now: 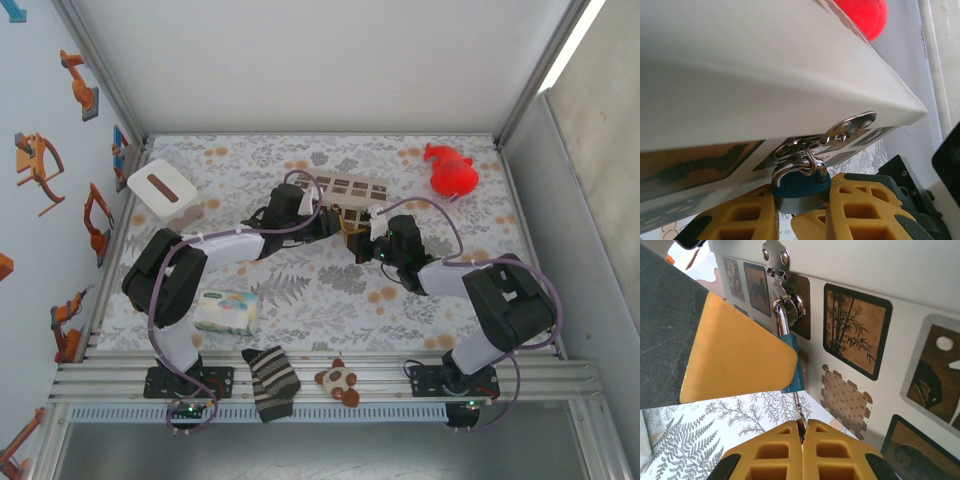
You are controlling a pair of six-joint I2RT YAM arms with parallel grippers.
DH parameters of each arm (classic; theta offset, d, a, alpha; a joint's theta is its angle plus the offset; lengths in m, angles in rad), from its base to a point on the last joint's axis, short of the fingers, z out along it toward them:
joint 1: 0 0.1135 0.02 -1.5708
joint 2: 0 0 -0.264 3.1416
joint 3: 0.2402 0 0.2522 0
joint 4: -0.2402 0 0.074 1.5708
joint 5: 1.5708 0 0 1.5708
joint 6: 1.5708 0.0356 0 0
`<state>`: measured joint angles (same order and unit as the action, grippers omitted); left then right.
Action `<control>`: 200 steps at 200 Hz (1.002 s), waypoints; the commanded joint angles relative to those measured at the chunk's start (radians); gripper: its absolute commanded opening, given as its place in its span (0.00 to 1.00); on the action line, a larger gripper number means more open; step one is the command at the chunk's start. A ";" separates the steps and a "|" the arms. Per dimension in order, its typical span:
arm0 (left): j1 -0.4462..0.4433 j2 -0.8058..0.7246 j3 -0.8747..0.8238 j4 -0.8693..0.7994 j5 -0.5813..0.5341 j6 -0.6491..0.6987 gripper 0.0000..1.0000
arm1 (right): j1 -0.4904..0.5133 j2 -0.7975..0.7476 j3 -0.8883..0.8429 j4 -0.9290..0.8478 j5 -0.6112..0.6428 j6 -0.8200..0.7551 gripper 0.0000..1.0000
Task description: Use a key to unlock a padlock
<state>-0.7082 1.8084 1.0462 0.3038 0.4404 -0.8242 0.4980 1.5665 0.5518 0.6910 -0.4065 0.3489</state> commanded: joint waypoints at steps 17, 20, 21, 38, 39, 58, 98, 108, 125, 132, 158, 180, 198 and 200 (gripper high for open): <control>-0.039 0.058 -0.020 -0.015 0.034 0.003 0.23 | 0.028 -0.070 0.065 0.185 -0.111 -0.040 0.00; -0.039 0.058 -0.021 -0.017 0.034 0.003 0.23 | 0.028 -0.071 0.062 0.185 -0.105 -0.047 0.00; -0.039 0.058 -0.021 -0.017 0.034 0.003 0.23 | 0.028 -0.072 0.061 0.184 -0.102 -0.048 0.00; -0.039 0.062 -0.027 -0.028 0.028 0.005 0.23 | 0.025 -0.085 0.059 0.173 -0.079 -0.084 0.00; -0.040 0.063 -0.027 -0.028 0.028 0.005 0.23 | 0.025 -0.086 0.059 0.172 -0.080 -0.084 0.00; -0.040 0.069 -0.029 -0.022 0.028 -0.001 0.23 | 0.024 -0.091 0.075 0.157 -0.107 -0.084 0.00; -0.047 0.084 -0.023 0.008 0.045 -0.027 0.23 | 0.024 -0.087 0.062 0.150 -0.051 -0.083 0.00; -0.047 0.085 -0.022 0.015 0.047 -0.037 0.23 | 0.024 -0.092 0.048 0.150 -0.020 -0.084 0.00; -0.047 0.088 -0.019 0.023 0.048 -0.048 0.23 | 0.024 -0.094 0.017 0.168 0.026 -0.080 0.00; -0.047 0.089 -0.017 0.027 0.049 -0.053 0.23 | 0.024 -0.091 0.009 0.178 0.024 -0.068 0.00; -0.050 0.112 -0.003 0.028 0.054 -0.056 0.23 | 0.024 -0.091 0.003 0.190 0.009 -0.030 0.00; -0.052 0.137 0.003 0.039 0.054 -0.062 0.23 | 0.024 -0.102 -0.017 0.188 0.049 -0.017 0.00; -0.054 0.153 0.007 0.052 0.059 -0.071 0.23 | 0.015 -0.099 -0.024 0.185 0.055 -0.010 0.00; -0.053 0.154 0.007 0.052 0.060 -0.072 0.23 | 0.014 -0.099 -0.024 0.184 0.056 -0.010 0.00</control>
<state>-0.7364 1.9015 1.0512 0.4049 0.4545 -0.8696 0.4980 1.5421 0.5053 0.6495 -0.3115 0.3267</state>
